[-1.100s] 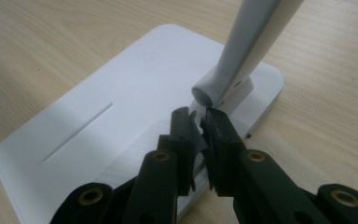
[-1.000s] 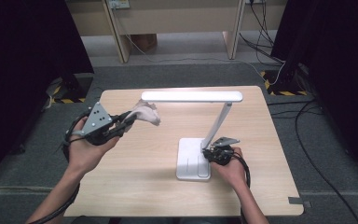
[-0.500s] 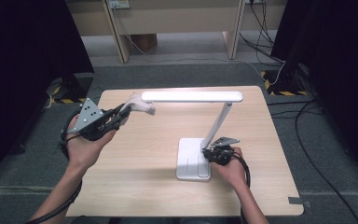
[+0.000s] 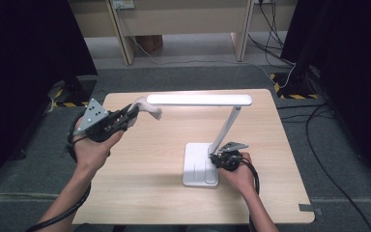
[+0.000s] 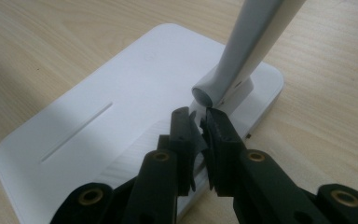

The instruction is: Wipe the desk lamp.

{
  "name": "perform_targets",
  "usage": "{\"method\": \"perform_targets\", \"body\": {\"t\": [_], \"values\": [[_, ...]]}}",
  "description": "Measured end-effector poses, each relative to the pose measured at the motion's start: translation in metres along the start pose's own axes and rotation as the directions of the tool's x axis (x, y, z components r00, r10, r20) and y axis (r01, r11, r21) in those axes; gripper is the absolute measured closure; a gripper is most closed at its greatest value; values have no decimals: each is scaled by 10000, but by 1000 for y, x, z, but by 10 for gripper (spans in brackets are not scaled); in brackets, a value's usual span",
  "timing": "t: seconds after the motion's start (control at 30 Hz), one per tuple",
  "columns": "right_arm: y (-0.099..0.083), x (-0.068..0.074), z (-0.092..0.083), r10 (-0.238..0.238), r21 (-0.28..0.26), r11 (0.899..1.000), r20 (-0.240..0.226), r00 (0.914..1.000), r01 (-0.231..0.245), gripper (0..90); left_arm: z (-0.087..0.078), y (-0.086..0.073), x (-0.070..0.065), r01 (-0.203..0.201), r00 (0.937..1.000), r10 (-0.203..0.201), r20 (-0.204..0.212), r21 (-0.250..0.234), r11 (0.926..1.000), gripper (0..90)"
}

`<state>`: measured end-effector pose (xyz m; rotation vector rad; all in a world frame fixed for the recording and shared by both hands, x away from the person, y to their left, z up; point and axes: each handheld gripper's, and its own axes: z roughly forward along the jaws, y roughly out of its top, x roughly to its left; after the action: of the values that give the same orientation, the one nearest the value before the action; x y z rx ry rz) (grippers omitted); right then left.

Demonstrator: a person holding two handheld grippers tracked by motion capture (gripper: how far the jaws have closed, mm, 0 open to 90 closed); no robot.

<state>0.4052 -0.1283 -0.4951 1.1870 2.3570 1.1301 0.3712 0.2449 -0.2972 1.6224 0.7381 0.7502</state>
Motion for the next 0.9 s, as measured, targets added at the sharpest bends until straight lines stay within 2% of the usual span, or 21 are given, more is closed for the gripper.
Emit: {"method": "perform_targets", "body": {"t": [0.33, 0.9], "values": [[1, 0, 1, -63, 3, 10000, 7, 10000, 63, 820, 5, 1, -7, -69, 10000, 69, -62, 54, 10000, 797], [2, 0, 2, -126, 41, 9999, -13, 9999, 126, 824, 21, 0, -16, -309, 9990, 299, 328, 316, 9990, 795]]}}
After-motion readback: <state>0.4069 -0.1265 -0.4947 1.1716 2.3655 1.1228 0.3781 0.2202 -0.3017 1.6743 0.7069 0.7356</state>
